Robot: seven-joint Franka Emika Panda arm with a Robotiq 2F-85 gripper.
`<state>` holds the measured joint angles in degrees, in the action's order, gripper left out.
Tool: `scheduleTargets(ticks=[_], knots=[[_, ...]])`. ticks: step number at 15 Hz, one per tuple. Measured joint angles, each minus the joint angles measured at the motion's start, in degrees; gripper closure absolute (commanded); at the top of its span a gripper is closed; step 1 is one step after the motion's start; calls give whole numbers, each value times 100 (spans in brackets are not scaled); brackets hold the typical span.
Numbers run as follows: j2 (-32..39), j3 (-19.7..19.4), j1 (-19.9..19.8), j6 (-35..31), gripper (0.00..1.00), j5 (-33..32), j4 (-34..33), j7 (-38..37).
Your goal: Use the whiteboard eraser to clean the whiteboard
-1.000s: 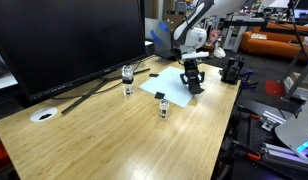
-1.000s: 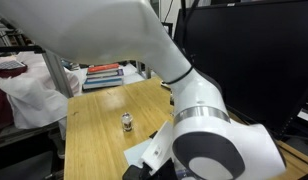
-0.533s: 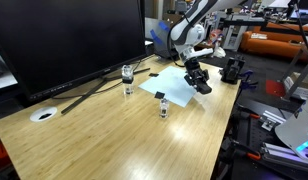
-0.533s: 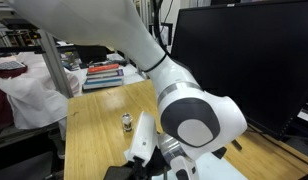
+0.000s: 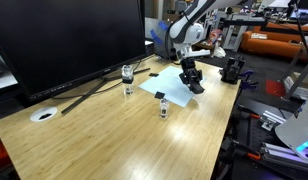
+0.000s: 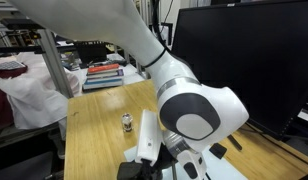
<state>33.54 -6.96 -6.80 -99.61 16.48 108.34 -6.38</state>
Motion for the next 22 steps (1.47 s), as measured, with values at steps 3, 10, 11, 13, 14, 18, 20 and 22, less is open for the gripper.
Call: scheduleTargets(ticks=[3, 10, 11, 13, 14, 18, 20, 22], knots=[[-4, -28, -172, -617, 70, 327, -4, -37], [28, -19, -441, -920, 70, 1012, 41, -45], [40, -20, -453, -943, 70, 1041, 48, -51], [55, -27, -488, -1122, 70, 1130, 57, -125], [56, -35, -516, -1240, 70, 1202, 58, -172], [74, -30, -613, -1106, 70, 1228, 59, -175], [139, 16, -597, -711, 70, 1001, 63, -92], [212, 49, -554, -433, 70, 761, 64, -34]])
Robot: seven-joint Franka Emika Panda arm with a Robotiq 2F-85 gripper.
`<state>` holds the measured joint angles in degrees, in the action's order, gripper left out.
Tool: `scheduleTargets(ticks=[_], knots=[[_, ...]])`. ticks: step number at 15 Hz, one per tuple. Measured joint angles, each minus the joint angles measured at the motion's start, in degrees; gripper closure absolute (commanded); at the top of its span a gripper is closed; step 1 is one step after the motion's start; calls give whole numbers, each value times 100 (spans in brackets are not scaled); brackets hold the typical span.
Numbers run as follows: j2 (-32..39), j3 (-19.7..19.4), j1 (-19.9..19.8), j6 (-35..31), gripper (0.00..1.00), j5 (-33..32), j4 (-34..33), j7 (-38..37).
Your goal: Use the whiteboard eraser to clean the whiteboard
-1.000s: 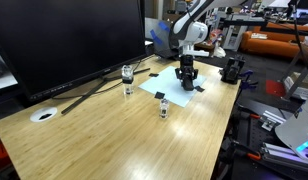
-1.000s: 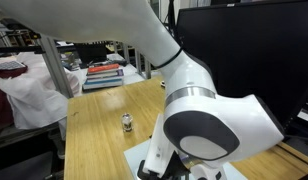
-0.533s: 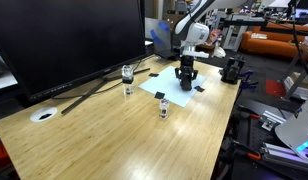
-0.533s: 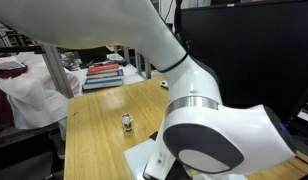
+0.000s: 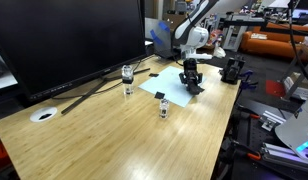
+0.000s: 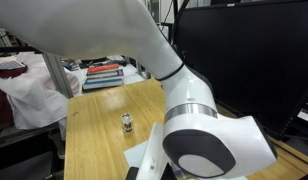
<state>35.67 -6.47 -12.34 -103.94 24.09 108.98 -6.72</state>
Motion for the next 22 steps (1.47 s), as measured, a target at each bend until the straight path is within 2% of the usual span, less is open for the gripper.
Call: scheduleTargets(ticks=[4, 7, 10, 14, 19, 22], knots=[[19, 4, 57, -39, 70, -151, -69, -2], [12, -80, -50, -487, 70, 296, -258, -170], [55, -135, -331, -698, 70, 780, -494, -310], [298, -148, -603, -723, 70, 1198, -852, -397], [783, -148, -750, -698, 70, 1627, -1367, -665], [984, -152, -854, -479, 70, 1745, -1648, -951]])
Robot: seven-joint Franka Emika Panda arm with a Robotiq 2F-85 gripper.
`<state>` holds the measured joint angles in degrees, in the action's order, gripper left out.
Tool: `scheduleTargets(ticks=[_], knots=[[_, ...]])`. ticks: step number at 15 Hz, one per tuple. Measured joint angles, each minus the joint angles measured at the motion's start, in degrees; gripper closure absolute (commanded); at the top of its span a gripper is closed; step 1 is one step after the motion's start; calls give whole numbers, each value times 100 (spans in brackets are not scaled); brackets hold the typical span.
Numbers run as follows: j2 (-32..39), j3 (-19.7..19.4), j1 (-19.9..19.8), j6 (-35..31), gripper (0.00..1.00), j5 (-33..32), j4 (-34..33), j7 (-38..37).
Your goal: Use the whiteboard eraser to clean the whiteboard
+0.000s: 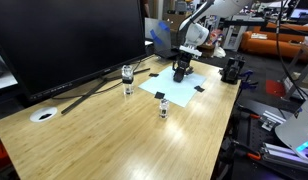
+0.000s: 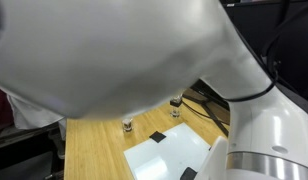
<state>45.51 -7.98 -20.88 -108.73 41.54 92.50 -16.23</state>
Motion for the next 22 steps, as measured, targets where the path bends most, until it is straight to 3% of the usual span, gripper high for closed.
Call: scheduleTargets(ticks=[5, 6, 7, 8, 11, 16, 22], knots=[[203, -24, -85, 348, 70, 117, -239, -484], [213, -39, -88, 361, 59, 160, -239, -549], [219, -55, -90, 378, 31, 198, -239, -612], [227, -72, -92, 384, 21, 242, -238, -670], [228, -186, -64, 258, 2, 311, -232, -914], [74, -402, 172, -332, 0, 248, -115, -972], [-201, -396, 569, -427, 0, 124, 126, -969]])
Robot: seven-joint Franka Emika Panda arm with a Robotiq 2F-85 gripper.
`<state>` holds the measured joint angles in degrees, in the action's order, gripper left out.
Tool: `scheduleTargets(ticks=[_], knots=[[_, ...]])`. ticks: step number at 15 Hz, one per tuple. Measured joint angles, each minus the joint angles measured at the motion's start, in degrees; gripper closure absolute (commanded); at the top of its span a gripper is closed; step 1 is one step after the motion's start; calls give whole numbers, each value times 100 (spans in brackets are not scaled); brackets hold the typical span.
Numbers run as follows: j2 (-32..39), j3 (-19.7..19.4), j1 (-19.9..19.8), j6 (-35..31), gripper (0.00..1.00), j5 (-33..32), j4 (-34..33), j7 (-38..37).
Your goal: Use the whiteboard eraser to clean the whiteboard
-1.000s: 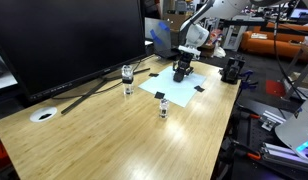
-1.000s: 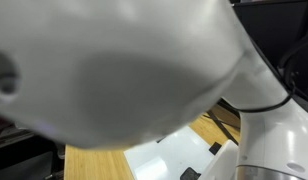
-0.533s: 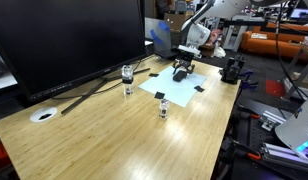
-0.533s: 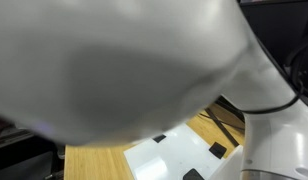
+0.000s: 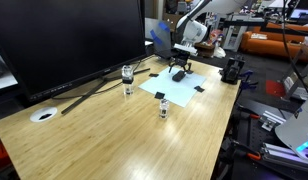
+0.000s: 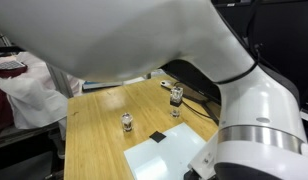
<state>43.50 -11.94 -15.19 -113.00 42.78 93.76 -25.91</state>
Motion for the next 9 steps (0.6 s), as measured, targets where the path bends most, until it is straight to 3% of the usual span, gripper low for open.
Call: scheduleTargets(ticks=[7, 8, 9], knots=[[-64, -43, 70, -219, 0, -292, 143, -3], [-65, -44, 69, -248, 4, -303, 146, -3], [-64, -44, 69, -266, 27, -310, 147, -3]])
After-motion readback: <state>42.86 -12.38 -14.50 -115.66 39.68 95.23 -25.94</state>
